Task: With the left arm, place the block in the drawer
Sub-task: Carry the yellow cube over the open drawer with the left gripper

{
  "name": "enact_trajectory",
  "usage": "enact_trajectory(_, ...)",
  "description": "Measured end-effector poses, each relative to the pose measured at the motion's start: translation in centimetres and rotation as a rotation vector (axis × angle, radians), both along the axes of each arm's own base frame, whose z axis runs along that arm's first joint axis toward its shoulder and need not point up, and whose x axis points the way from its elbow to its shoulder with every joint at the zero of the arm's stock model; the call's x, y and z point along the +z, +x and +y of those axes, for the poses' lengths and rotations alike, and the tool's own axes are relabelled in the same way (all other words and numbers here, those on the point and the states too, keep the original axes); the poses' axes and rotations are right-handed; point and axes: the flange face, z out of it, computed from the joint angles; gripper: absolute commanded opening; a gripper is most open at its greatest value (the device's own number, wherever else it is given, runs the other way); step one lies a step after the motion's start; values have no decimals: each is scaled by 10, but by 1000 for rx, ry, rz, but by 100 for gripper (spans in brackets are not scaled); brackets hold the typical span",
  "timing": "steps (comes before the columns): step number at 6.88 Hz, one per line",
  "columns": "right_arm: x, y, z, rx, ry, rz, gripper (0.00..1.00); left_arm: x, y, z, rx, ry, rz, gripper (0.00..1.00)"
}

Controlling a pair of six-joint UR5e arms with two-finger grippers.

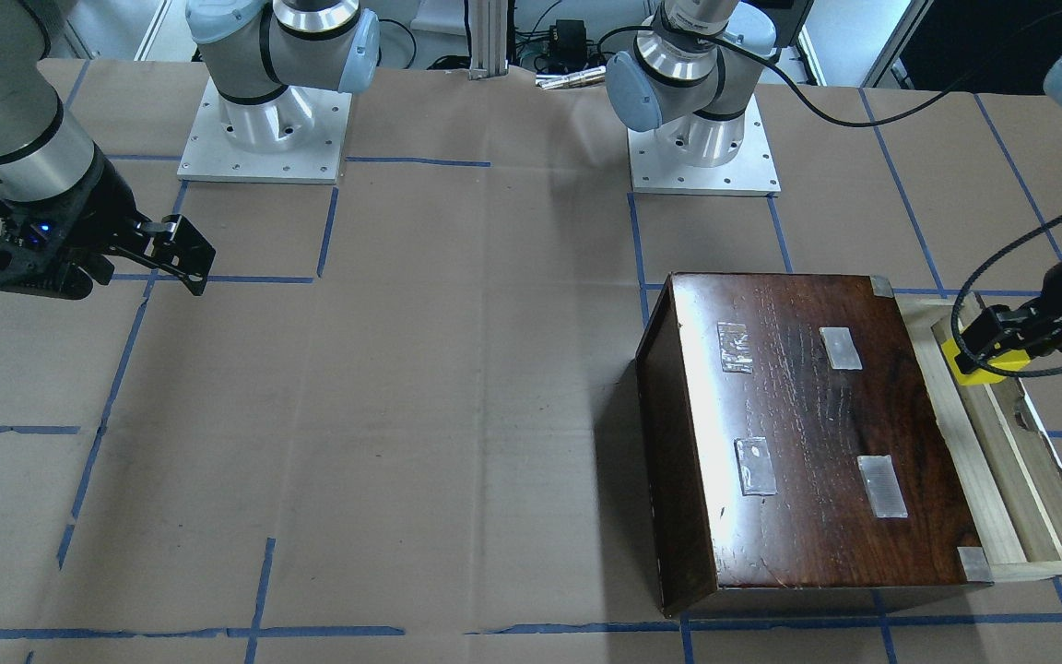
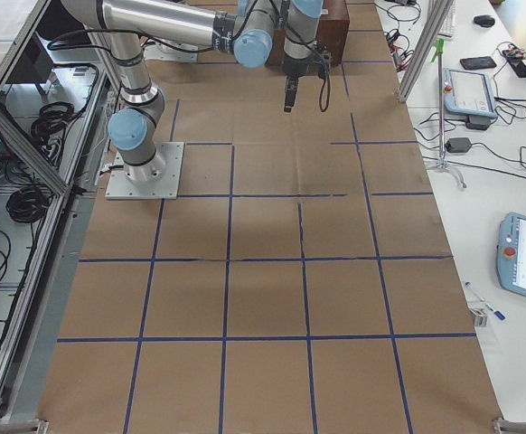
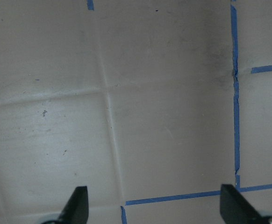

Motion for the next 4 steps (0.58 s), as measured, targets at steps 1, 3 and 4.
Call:
enact_trajectory(1,0,0,0,0,0,0,100,2,-8,5,1,-5,-3,26)
enact_trajectory(3,0,0,0,1,0,0,100,-5,-9,4,-2,6,4,27)
enact_trajectory(4,0,0,0,1,0,0,100,-12,-8,2,-7,17,10,27)
